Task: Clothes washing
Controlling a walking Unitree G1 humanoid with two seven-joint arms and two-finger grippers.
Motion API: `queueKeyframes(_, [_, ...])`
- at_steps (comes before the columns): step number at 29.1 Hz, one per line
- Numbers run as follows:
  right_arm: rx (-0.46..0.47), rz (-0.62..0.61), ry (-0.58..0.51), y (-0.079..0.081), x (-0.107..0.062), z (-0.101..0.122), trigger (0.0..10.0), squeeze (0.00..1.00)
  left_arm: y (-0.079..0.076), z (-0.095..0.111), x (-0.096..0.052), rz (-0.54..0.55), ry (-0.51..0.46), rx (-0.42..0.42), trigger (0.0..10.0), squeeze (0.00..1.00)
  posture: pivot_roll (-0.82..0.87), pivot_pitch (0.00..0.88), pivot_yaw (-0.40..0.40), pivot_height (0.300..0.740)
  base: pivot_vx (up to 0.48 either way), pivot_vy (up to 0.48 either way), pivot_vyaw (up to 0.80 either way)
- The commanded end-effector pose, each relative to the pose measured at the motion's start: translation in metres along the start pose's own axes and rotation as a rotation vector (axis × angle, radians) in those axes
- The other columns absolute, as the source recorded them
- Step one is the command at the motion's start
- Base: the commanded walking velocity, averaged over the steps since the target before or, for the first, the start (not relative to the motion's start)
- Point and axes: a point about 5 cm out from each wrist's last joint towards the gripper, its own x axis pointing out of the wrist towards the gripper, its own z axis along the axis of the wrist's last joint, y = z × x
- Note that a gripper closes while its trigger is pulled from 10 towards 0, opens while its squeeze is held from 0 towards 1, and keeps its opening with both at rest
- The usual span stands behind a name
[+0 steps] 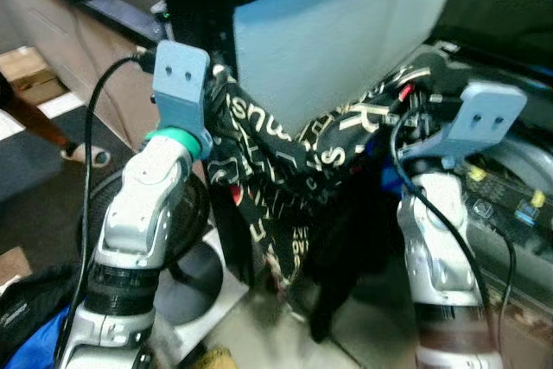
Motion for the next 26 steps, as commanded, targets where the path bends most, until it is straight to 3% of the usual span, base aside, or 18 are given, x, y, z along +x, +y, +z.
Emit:
queueKeyframes(1, [0.017,-0.016,-0.073,-0.003,0.005,0.015,10.0,0.00,-0.004,0.004,0.000,-0.018,-0.024,-0.013,10.0,0.00,0.13,0.000,0.091,0.740,0.000,0.000,-0.80])
queueKeyframes(16, [0.062,-0.002,-0.146,0.004,0.014,0.033,10.0,0.00,-0.004,0.009,0.002,-0.025,-0.048,-0.017,10.0,0.00,0.14,0.000,0.094,0.740,0.000,0.000,-0.80])
queueKeyframes(26, [0.085,0.113,-0.191,0.022,0.020,0.045,10.0,0.00,-0.007,0.009,0.001,-0.024,-0.056,-0.018,10.0,0.00,0.14,0.000,0.087,0.740,0.000,0.000,-0.80])
